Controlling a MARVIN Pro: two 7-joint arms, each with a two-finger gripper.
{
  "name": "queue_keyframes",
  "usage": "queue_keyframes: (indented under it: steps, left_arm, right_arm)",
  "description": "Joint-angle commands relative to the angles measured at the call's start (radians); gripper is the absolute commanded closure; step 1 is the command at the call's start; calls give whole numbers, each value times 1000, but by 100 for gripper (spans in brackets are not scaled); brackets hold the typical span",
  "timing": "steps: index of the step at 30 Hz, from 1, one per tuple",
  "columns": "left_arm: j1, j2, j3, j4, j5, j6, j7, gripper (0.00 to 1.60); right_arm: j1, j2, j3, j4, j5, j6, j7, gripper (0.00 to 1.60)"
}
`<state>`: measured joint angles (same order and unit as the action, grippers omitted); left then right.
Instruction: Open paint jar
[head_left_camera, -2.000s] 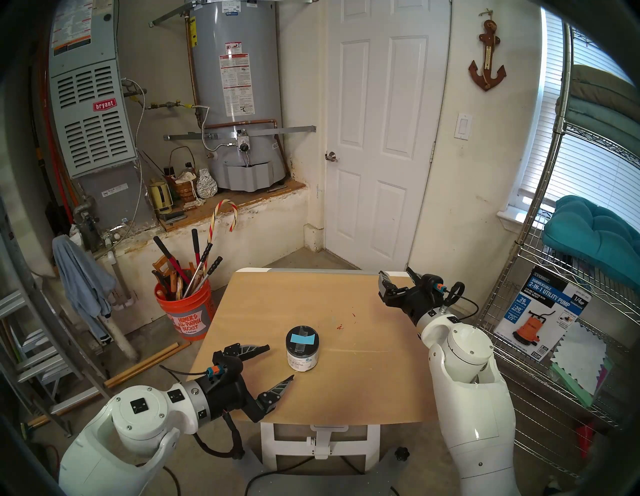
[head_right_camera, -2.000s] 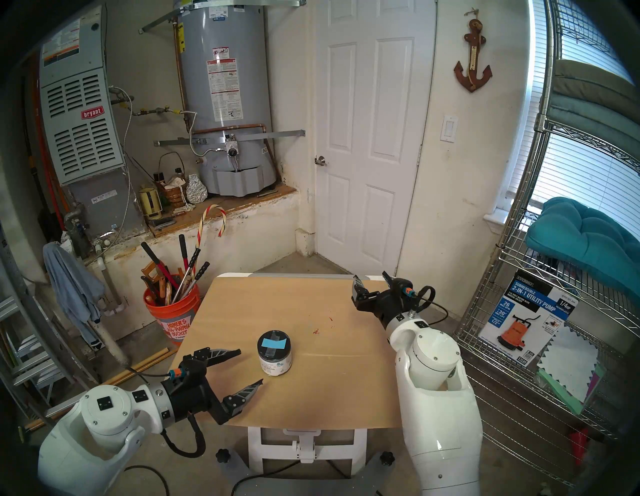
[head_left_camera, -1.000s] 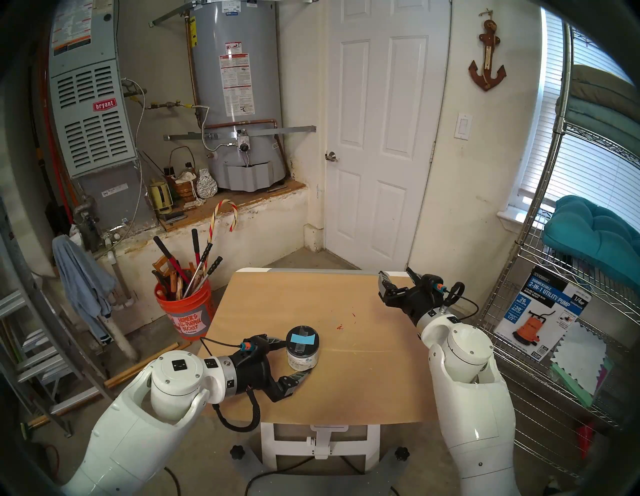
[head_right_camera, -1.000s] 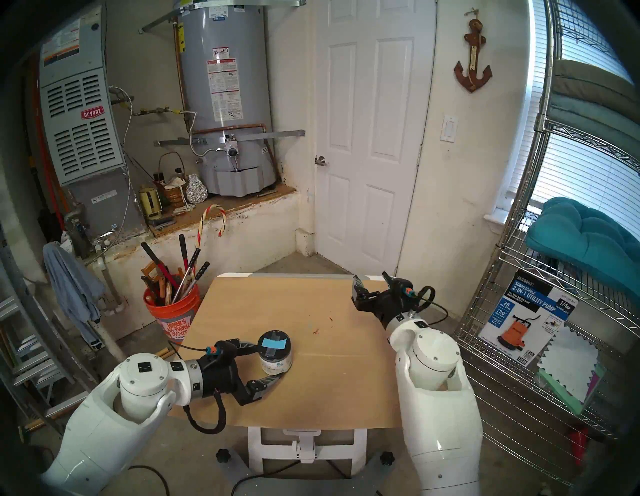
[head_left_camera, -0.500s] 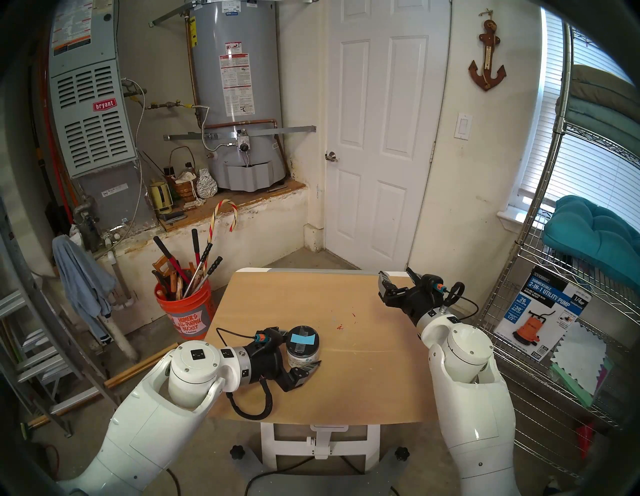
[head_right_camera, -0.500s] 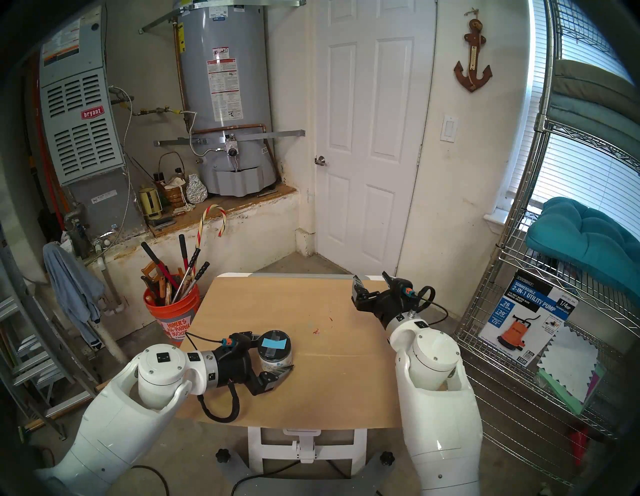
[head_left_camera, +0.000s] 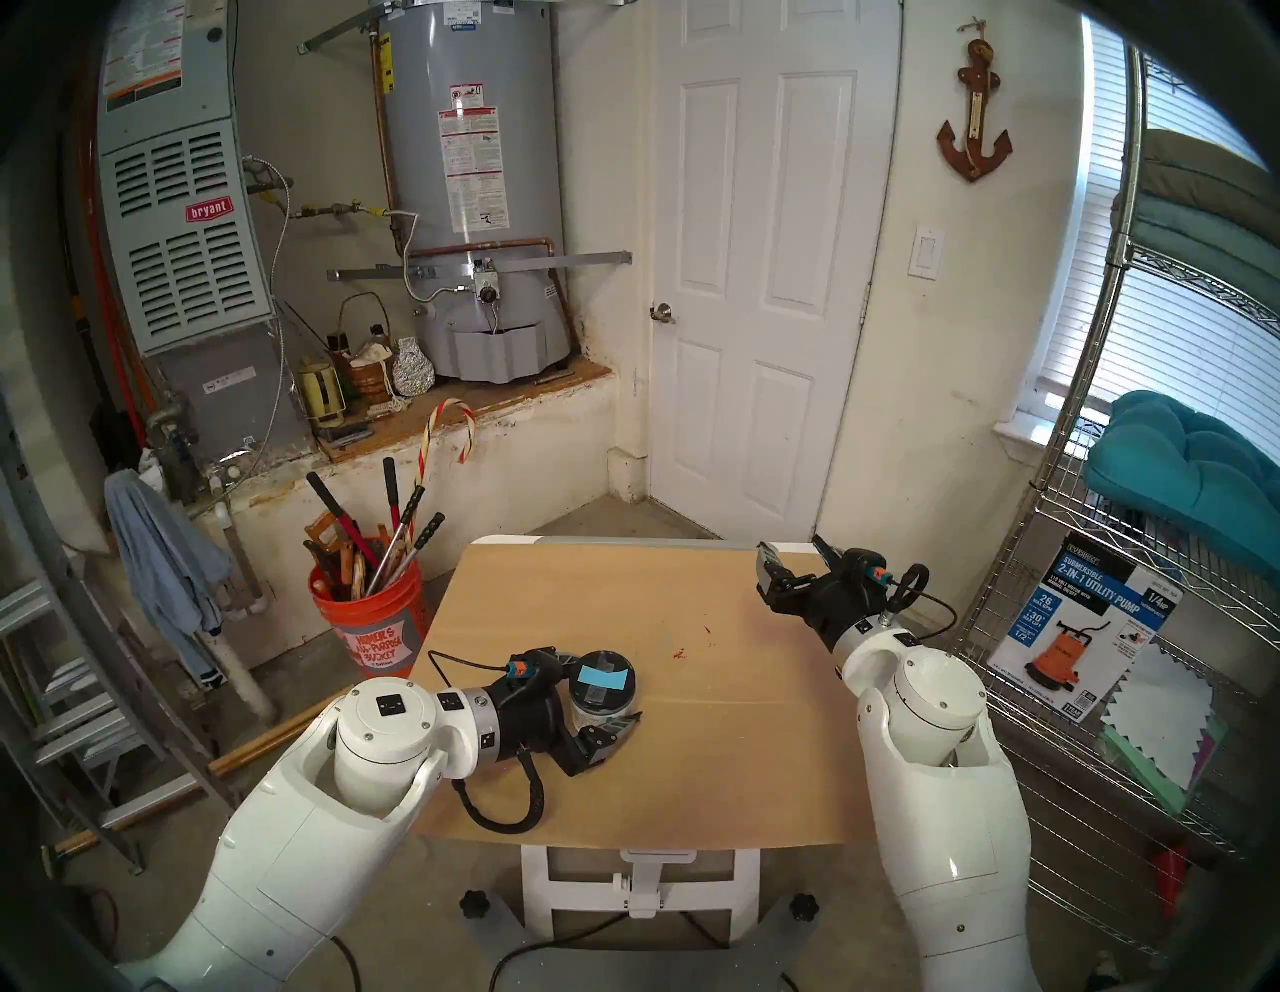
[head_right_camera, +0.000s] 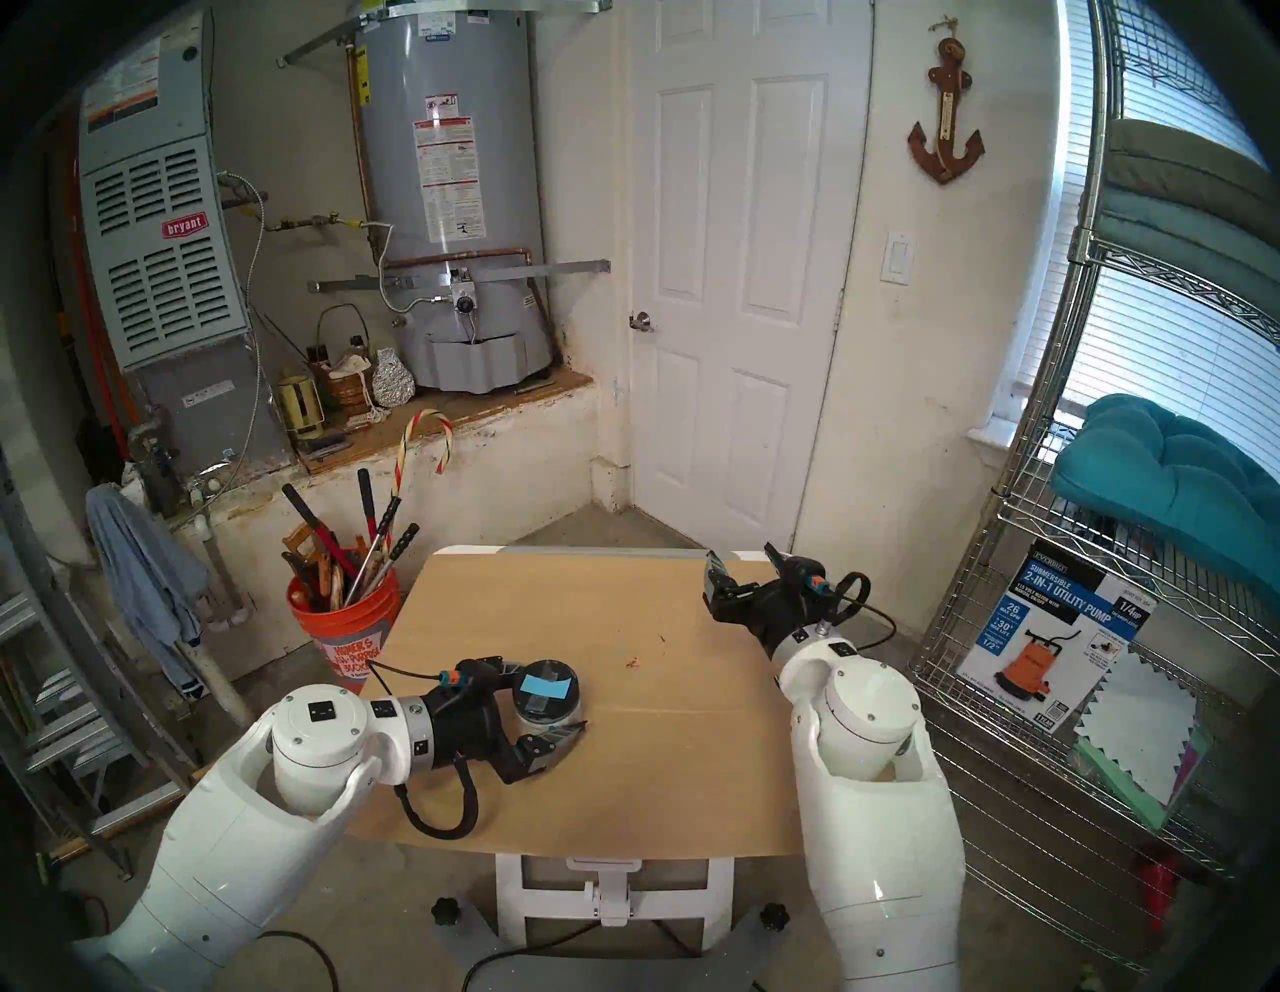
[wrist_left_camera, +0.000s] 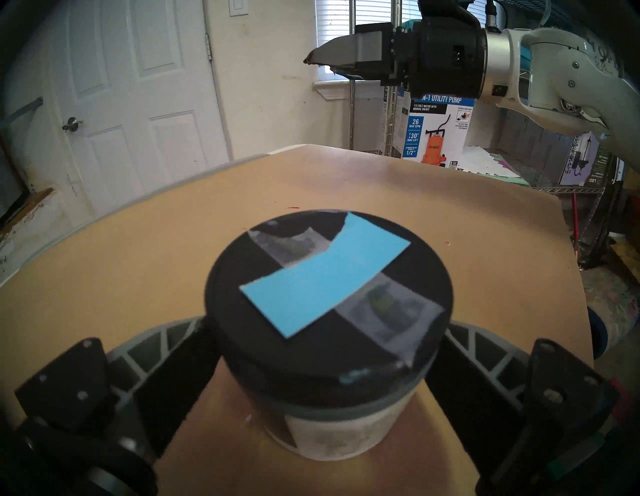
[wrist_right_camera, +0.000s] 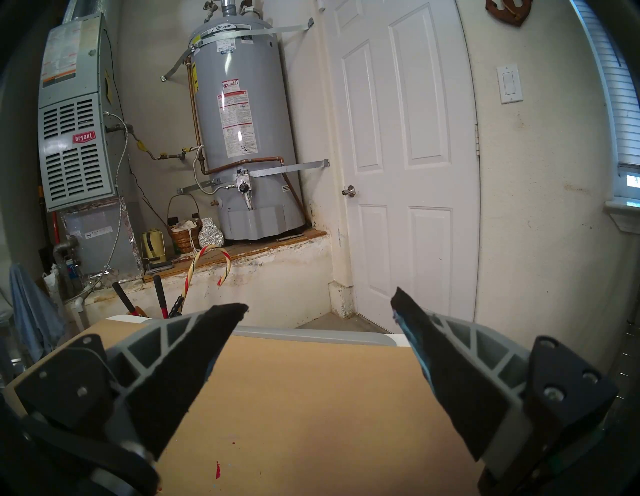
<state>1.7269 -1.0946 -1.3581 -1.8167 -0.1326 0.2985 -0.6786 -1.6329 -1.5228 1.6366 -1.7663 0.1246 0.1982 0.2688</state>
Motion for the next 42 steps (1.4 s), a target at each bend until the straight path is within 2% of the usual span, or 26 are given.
queue_keyframes:
  steps: [1,16,17,18,19,22,25,26,28,30,31,32,42]
  left_arm:
    - [22,1,-19,-22,-15,-14,2,0]
    - [13,-13,-10,6,-12,-42,5,0]
    - [13,-13,-10,7,-12,-42,5,9]
    - [12,-13,-10,7,-12,-42,5,51]
    - [13,-13,-10,6,-12,-41,5,52]
    - [19,-12,-14,2,-14,-40,6,36]
    - [25,-8,-18,1,-20,-40,-1,46]
    - [26,-8,-19,2,-20,-42,-2,87]
    - [26,-10,-17,5,-20,-45,-4,104]
    - [16,-13,-9,16,-13,-53,-6,136]
    - [3,-11,-2,26,-12,-66,-20,141]
    - [-5,-14,1,30,-12,-70,-23,160]
    - [-142,-17,36,139,1,-108,-92,160]
  right_arm:
    - [10,0,0,-23,-1,-2,-1,0]
    - [10,0,0,-23,-1,-2,-1,0]
    - [10,0,0,-23,-1,-2,-1,0]
    - [10,0,0,-23,-1,-2,-1,0]
    - [10,0,0,-23,-1,-2,-1,0]
    - [10,0,0,-23,-1,-2,-1,0]
    - [10,0,0,-23,-1,-2,-1,0]
    - [10,0,0,-23,-1,-2,-1,0]
    - [10,0,0,-23,-1,-2,-1,0]
    - [10,0,0,-23,-1,-2,-1,0]
    - [10,0,0,-23,-1,-2,-1,0]
    - [10,0,0,-23,-1,-2,-1,0]
    - [11,3,0,-21,-2,-3,1,0]
